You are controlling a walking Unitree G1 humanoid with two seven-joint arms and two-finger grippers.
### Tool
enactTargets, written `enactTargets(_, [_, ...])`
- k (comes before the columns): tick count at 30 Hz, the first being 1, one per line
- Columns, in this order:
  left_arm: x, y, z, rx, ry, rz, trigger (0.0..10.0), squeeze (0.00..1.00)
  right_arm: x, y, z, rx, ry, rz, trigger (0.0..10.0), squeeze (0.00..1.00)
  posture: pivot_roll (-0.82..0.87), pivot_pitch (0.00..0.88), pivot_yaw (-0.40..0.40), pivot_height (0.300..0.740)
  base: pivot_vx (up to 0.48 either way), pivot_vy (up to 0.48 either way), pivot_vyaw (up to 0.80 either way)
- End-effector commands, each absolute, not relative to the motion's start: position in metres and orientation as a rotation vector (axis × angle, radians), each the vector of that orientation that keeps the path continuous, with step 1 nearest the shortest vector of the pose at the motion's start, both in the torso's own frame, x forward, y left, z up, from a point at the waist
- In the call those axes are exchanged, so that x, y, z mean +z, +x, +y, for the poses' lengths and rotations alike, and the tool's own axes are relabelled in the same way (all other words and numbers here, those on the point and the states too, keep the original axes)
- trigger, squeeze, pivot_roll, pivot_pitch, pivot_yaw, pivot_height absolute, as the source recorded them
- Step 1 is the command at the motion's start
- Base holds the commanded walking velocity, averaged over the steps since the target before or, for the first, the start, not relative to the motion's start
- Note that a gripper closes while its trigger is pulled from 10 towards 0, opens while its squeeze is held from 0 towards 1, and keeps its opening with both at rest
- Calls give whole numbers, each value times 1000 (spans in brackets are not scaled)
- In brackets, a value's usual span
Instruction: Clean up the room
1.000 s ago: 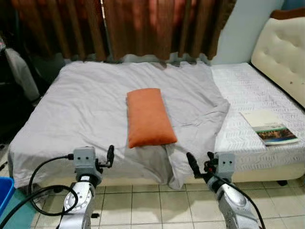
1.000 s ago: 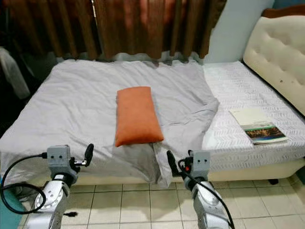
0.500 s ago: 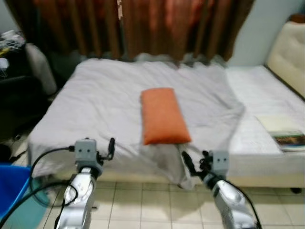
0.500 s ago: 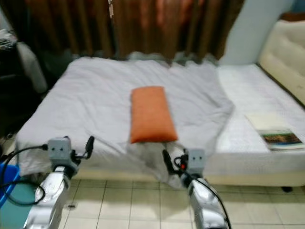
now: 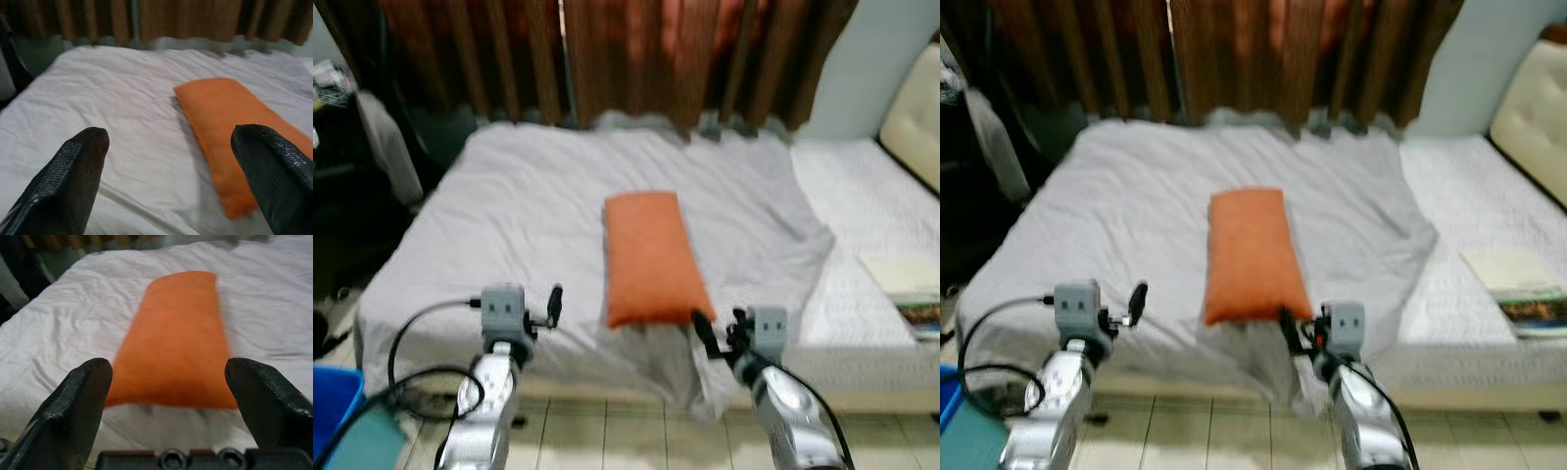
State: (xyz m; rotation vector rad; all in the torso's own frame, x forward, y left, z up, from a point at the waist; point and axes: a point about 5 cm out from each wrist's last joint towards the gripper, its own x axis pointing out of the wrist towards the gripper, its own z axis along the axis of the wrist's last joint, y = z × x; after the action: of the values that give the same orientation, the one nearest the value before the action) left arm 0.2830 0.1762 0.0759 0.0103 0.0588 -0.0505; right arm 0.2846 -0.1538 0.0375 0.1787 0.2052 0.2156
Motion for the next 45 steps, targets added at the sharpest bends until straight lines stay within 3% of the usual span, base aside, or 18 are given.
enactTargets(1, [74,284,177,-52,8,77,10000,0,39,288,-150,232,170,199,10000,0,54,3,-17,740,480,0,0])
enactTargets(12, [74,286,178,-61,-2,70,10000,0,43,290,-146,250,153,178,10000,0,50,4,-25,740,480,0,-346])
enactTargets(33, [67,275,177,-30,-21,84,10000,0,44,294,-136,336,121,196,10000,0,76,41,-50,740,480,0,0])
enactTargets(39, [62,289,170,-115,-87,139,10000,0,39,303,-150,250,139,259,10000,0,75,90,-47,740,0,0,0])
enactTargets(40, [60,301,165,-173,-170,171,10000,0,37,307,-160,186,153,284,10000,0,74,152,-35,740,0,0,0])
enactTargets(43, [58,311,161,-202,-208,214,10000,0,35,310,-166,141,184,308,10000,0,57,199,-27,740,0,0,0])
enactTargets(45, [53,322,158,-222,-288,290,10000,0,36,317,-170,96,246,331,10000,0,25,277,-22,740,0,0,0])
